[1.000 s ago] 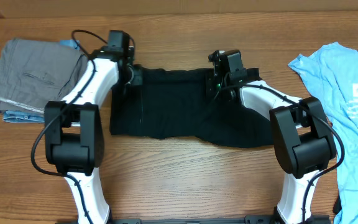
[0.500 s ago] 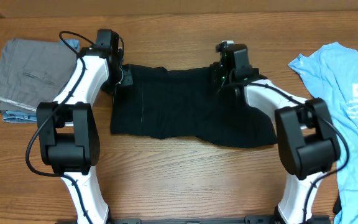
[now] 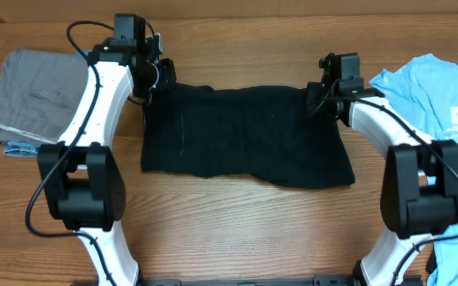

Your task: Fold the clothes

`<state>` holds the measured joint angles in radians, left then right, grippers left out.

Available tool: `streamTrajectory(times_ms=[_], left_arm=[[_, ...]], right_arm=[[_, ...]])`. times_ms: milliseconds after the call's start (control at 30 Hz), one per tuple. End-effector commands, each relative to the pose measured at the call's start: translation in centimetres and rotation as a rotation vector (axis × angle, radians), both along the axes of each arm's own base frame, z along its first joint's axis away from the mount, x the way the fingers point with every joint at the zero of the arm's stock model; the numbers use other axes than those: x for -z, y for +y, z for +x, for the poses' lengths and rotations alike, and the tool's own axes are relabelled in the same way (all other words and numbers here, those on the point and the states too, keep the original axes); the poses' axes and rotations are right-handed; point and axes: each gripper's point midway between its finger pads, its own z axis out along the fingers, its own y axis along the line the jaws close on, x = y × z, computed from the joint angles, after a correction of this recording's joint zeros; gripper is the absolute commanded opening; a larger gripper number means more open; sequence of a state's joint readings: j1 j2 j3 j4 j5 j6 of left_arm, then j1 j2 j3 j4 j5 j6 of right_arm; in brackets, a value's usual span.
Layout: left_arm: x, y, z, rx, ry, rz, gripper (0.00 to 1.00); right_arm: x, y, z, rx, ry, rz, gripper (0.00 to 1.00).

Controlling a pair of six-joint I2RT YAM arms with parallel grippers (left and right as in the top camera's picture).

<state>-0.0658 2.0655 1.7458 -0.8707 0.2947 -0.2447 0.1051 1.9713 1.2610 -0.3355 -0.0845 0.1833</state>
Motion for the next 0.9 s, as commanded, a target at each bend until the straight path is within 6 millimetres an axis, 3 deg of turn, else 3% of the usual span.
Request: streamTrajectory(times_ms=[0,100,200,267,367,433,533,600,667,700,867], left_arm=[[6.1,-1.0,-1.1,0.041,0.140,-0.011,0.04],[8.1,-0.3,-1.3,0.038,0.174,0.032,0.04],[6.7,-0.3,-0.8,0.081,0.128,0.045,0.08],[4.4,-0.3,-0.1,0.079,0.083,0.044,0.10],[-2.5,-0.5,0.8,0.072,-0.040,0.036,0.14],[-6.3,-0.5,-0.2,0.052,-0.078,0.019,0.17],[-8.4,-1.2,-2.4,0.055,-0.056,-0.006,0.16],[-8.5,-2.9,-3.2,0.095,-0.040,-0.045,0.04],[-7.9,-5.8,-3.7,0.175,-0.023,-0.105,0.04],[-7.3,-7.3,-3.7,0.223,-0.022,-0.124,0.04],[-1.4,-12.5,-2.7,0.313,0.026,-0.121,0.04]], right_arm=[[4.2,-1.1,-0.2,0.032,0.056,-0.048,0.15],[5.8,-1.1,0.0,0.032,0.067,-0.050,0.15],[4.6,-0.8,0.7,0.024,0.043,-0.033,0.20],[2.0,-0.7,1.5,0.023,0.012,-0.027,0.20],[-5.3,-0.6,2.2,0.023,-0.080,-0.015,0.20],[-10.4,1.3,0.1,-0.050,-0.095,0.087,0.23],[-14.2,3.8,-4.4,-0.153,-0.041,0.225,0.23],[-15.1,5.8,-7.5,-0.273,0.019,0.303,0.14],[-14.8,7.8,-10.1,-0.389,0.090,0.365,0.04],[-14.4,8.3,-11.0,-0.428,0.111,0.372,0.04],[-10.8,8.6,-13.5,-0.485,0.189,0.354,0.04]])
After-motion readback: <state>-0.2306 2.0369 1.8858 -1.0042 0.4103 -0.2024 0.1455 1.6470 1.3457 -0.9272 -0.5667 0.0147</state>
